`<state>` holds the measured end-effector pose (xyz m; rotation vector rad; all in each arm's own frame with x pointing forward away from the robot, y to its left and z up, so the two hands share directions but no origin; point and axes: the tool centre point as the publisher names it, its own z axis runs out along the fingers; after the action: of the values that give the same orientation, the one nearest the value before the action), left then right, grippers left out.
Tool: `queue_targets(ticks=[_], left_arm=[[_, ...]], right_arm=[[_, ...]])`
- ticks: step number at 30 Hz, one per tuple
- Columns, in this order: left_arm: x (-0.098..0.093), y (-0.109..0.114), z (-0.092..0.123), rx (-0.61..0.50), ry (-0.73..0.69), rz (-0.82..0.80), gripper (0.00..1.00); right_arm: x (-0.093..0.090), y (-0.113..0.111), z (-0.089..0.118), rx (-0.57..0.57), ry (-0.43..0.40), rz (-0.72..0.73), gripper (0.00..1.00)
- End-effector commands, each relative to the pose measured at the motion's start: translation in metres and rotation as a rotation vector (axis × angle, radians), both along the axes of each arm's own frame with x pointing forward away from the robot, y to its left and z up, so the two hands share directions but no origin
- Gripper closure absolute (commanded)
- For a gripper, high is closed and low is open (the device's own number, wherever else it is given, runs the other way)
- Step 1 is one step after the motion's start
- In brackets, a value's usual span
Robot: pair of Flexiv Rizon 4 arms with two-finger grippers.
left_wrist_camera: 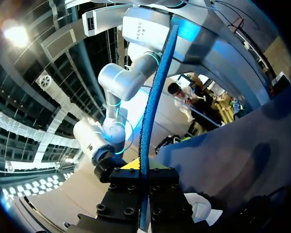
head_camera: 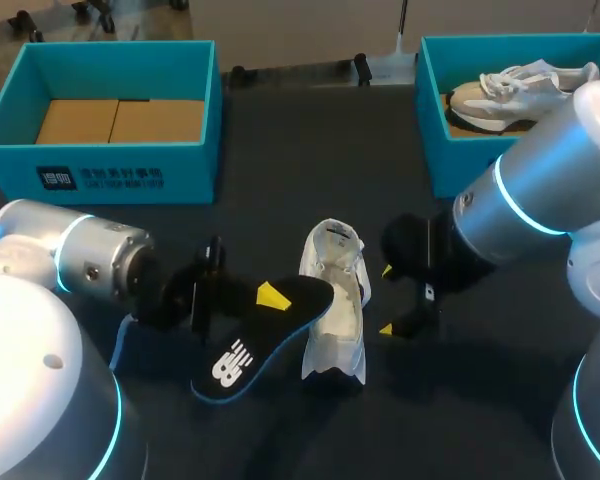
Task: Take the shoe out of the shoebox, open the shoe tongue, remove and reinsert the insole, then place the shoe into the shoebox
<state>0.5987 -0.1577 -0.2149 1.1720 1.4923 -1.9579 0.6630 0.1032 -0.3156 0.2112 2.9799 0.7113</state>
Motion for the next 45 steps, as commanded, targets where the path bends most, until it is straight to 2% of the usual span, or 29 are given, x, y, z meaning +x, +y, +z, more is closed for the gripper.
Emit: queue_targets(ticks=[1,8,14,18,24,39,45], left_arm=[[-0.006,-0.003,-0.002,-0.001,0.011,0.007,1.00],[-0.010,-0.006,-0.004,-0.009,0.094,0.026,1.00],[-0.013,-0.011,-0.012,-0.034,0.171,0.013,1.00],[-0.013,-0.011,-0.012,-0.034,0.171,0.013,1.00],[-0.013,-0.011,-0.012,-0.034,0.171,0.013,1.00],[-0.017,-0.012,-0.031,-0.062,0.209,0.031,1.00],[-0.017,-0.019,-0.033,-0.051,0.222,0.046,1.00]], right_arm=[[0.000,0.005,-0.014,-0.005,0.011,-0.011,0.00],[-0.004,0.007,-0.033,-0.005,0.048,-0.014,0.00],[-0.001,0.012,-0.040,-0.008,0.043,0.012,0.00],[0.001,0.015,-0.044,-0.017,0.054,0.022,0.00],[0.006,0.021,-0.045,-0.035,0.059,0.033,0.00],[0.008,0.028,-0.046,-0.034,0.053,0.044,0.00],[0.009,0.030,-0.047,-0.036,0.058,0.043,0.00]])
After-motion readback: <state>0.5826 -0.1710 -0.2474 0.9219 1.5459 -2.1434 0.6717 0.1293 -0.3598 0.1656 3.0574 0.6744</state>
